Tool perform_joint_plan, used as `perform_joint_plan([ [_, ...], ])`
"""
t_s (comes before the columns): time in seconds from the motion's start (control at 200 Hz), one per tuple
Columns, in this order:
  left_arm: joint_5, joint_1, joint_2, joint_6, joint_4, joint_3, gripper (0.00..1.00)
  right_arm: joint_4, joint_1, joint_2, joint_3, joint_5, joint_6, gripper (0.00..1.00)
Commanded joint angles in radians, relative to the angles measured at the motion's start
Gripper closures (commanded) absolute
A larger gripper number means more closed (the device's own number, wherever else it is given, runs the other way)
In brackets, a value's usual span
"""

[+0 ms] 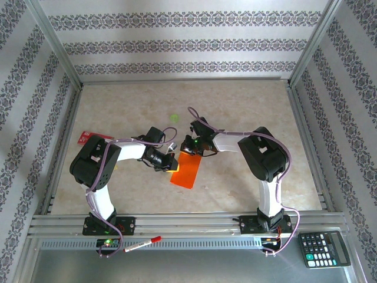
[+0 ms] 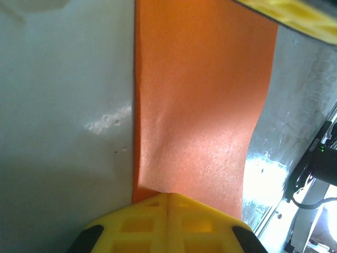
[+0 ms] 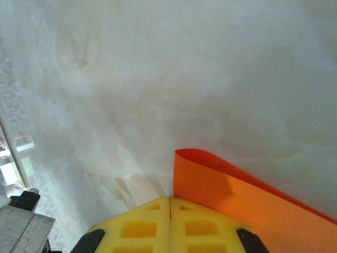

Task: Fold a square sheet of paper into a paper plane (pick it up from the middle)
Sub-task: First fold in half a square sheet of paper at the center of the table.

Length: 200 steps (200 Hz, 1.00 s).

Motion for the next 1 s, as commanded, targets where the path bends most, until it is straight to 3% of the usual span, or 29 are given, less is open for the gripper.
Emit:
perform_joint_plan([
  [0.0, -0.198, -0.015, 0.088, -0.015, -0.156, -0.085, 1.0, -0.034, -0.054, 0.052, 0.025, 0.128, -0.032, 0.99],
  [0.814, -0.183, -0.028, 0.071, -0.009, -0.162, -0.079, 1.0, -0.134, -0.184, 0.142, 0.204, 0.11, -0.105, 0.99],
  [0.994, -0.182, -0.033, 0.072, -0.012, -0.166, -0.066, 1.0, -0.122, -0.187, 0.061, 0.193, 0.049, -0.157, 0.99],
])
